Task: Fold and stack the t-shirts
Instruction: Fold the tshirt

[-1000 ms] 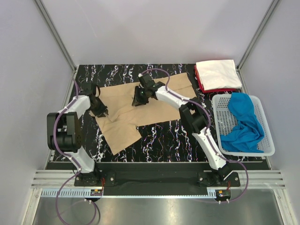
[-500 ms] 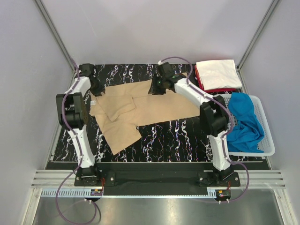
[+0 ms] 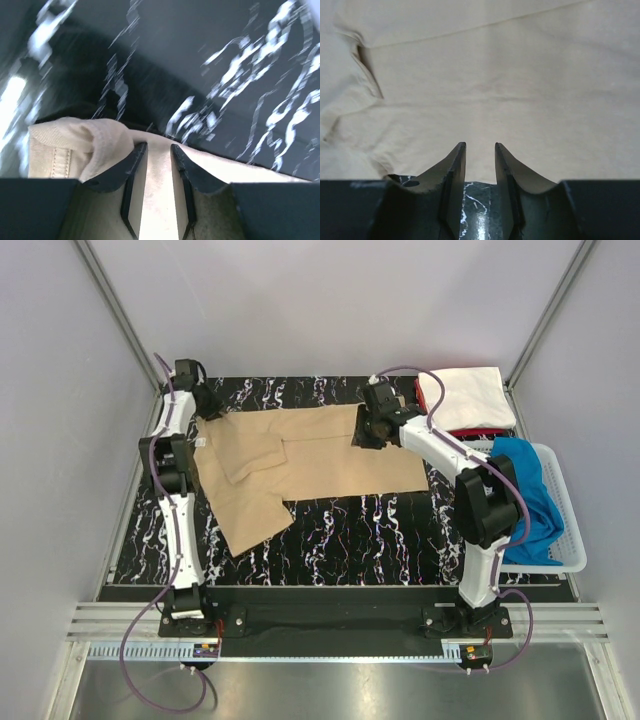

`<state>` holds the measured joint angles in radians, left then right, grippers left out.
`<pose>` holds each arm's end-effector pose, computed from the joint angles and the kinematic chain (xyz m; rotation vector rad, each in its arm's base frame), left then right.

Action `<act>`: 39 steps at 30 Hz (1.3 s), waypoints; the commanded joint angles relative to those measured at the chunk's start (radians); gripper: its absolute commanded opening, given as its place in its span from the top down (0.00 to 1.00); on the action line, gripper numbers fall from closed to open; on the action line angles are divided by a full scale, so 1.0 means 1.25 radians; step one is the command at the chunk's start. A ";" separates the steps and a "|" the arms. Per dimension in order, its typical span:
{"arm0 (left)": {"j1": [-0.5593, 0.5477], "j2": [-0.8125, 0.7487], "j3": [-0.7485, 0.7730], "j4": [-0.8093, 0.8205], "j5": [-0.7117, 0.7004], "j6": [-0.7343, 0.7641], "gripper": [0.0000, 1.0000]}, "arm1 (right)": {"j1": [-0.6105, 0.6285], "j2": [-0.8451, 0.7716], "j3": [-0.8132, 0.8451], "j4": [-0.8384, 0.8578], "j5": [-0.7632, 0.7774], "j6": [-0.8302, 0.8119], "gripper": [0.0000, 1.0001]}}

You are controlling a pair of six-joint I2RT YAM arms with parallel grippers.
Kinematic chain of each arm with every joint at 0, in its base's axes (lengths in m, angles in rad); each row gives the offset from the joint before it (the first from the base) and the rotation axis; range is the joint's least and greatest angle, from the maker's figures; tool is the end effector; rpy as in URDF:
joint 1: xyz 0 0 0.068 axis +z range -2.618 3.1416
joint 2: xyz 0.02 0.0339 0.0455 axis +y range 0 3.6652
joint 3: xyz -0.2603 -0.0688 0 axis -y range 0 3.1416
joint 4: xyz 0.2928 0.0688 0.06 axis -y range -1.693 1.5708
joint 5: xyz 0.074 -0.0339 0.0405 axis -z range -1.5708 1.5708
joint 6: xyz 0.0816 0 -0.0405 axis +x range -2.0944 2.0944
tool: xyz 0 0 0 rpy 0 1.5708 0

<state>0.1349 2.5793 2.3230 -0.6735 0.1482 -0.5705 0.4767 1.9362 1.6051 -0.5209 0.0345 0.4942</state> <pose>0.6271 0.0729 0.1121 -0.8132 2.3892 -0.3638 0.4561 0.2324 0.2011 0.0375 2.4616 0.3940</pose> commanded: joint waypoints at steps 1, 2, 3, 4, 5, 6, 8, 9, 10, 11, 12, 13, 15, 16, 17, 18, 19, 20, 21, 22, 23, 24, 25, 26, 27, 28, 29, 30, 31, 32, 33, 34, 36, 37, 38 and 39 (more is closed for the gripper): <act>0.001 0.058 0.123 0.038 0.089 0.023 0.69 | -0.014 -0.052 -0.036 0.008 0.051 -0.028 0.63; 0.001 0.047 0.120 0.060 0.102 0.026 0.67 | -0.016 -0.058 -0.043 0.009 0.052 -0.027 0.63; 0.004 0.039 0.110 0.082 0.101 0.028 0.66 | -0.017 -0.063 -0.051 0.008 0.053 -0.028 0.63; 0.005 0.028 0.088 0.124 0.100 0.035 0.65 | -0.017 -0.073 -0.065 0.011 0.055 -0.026 0.63; 0.006 0.008 0.077 0.147 0.112 0.035 0.64 | -0.017 -0.077 -0.072 0.012 0.053 -0.025 0.63; 0.009 0.000 0.071 0.163 0.124 0.037 0.64 | -0.017 -0.087 -0.079 0.013 0.050 -0.022 0.63; 0.012 -0.033 0.079 0.174 0.181 0.038 0.62 | -0.017 -0.097 -0.097 0.012 0.040 -0.017 0.63; 0.012 -0.056 0.065 0.174 0.199 0.038 0.61 | -0.016 -0.109 -0.111 0.013 0.040 -0.015 0.63; 0.011 -0.085 0.044 0.174 0.218 0.040 0.60 | -0.017 -0.116 -0.118 0.013 0.040 -0.009 0.63; 0.008 -0.159 0.015 0.173 0.237 0.046 0.59 | -0.017 -0.123 -0.124 0.012 0.040 -0.006 0.63; -0.002 -0.205 -0.026 0.168 0.226 0.053 0.59 | -0.017 -0.138 -0.133 0.014 0.041 -0.003 0.63; -0.008 -0.253 -0.127 0.143 0.206 0.061 0.58 | -0.016 -0.145 -0.148 0.018 0.034 0.001 0.63; -0.022 -0.404 -0.246 0.098 0.109 0.058 0.58 | -0.017 -0.166 -0.161 0.026 0.024 0.002 0.63; -0.026 -0.459 -0.395 0.079 0.074 0.037 0.58 | -0.016 -0.174 -0.175 0.031 0.009 0.005 0.63; -0.026 -0.575 -0.481 0.090 0.036 0.028 0.58 | -0.017 -0.183 -0.182 0.036 0.001 0.005 0.63; -0.031 -0.631 -0.563 0.102 0.017 0.027 0.57 | -0.017 -0.196 -0.191 0.046 -0.007 0.006 0.63; -0.034 -0.685 -0.709 0.136 0.001 0.035 0.57 | -0.016 -0.203 -0.203 0.052 -0.021 0.006 0.63; -0.039 -0.774 -0.775 0.150 -0.013 0.045 0.57 | -0.017 -0.210 -0.211 0.058 -0.025 0.008 0.63; -0.044 -0.813 -0.828 0.151 -0.014 0.051 0.56 | -0.017 -0.226 -0.222 0.078 -0.025 0.010 0.63; -0.043 -0.845 -0.919 0.139 -0.005 0.048 0.56 | -0.017 -0.235 -0.246 0.089 -0.046 0.016 0.63; -0.040 -0.907 -0.956 0.122 0.003 0.048 0.56 | -0.016 -0.241 -0.257 0.100 -0.051 0.021 0.63; -0.051 -0.941 -0.993 0.109 0.000 0.047 0.57 | -0.016 -0.254 -0.268 0.118 -0.057 0.026 0.64; -0.056 -0.979 -1.065 0.093 -0.002 0.039 0.57 | -0.016 -0.259 -0.280 0.126 -0.081 0.036 0.64; -0.060 -1.050 -1.095 0.084 -0.021 0.026 0.57 | -0.016 -0.265 -0.284 0.128 -0.097 0.040 0.64; -0.065 -1.086 -1.157 0.080 -0.024 0.015 0.55 | -0.016 -0.276 -0.290 0.134 -0.115 0.044 0.64; -0.064 -1.115 -1.182 0.077 -0.025 -0.006 0.55 | -0.014 -0.282 -0.296 0.138 -0.140 0.052 0.64; -0.062 -1.155 -1.202 0.069 -0.023 -0.018 0.54 | -0.014 -0.287 -0.301 0.144 -0.150 0.055 0.64; -0.065 -1.169 -1.241 0.068 -0.001 -0.028 0.55 | -0.014 -0.302 -0.313 0.149 -0.154 0.055 0.64; -0.069 -1.179 -1.262 0.065 0.016 -0.055 0.57 | -0.014 -0.309 -0.319 0.153 -0.155 0.059 0.64; -0.076 -1.187 -1.286 0.066 0.030 -0.069 0.58 | -0.014 -0.317 -0.326 0.154 -0.155 0.057 0.64; -0.077 -1.188 -1.329 0.065 0.030 -0.079 0.59 | -0.016 -0.330 -0.334 0.153 -0.154 0.059 0.64; -0.080 -1.190 -1.350 0.057 0.021 -0.104 0.64 | -0.014 -0.339 -0.340 0.154 -0.156 0.059 0.64; -0.083 -1.193 -1.395 0.043 -0.010 -0.119 0.66 | -0.016 -0.363 -0.355 0.158 -0.159 0.059 0.63; -0.091 -1.192 -1.404 0.032 -0.066 -0.137 0.66 | -0.014 -0.371 -0.360 0.160 -0.159 0.060 0.64; -0.109 -1.190 -1.403 0.019 -0.089 -0.146 0.67 | -0.016 -0.378 -0.364 0.161 -0.159 0.057 0.64; -0.138 -1.187 -1.387 0.008 -0.101 -0.145 0.68 | -0.016 -0.389 -0.370 0.163 -0.156 0.057 0.63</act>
<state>0.0166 1.1065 0.5720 -0.6418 0.1181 -0.6937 0.4580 1.5173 1.1576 -0.3672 -0.1413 0.5583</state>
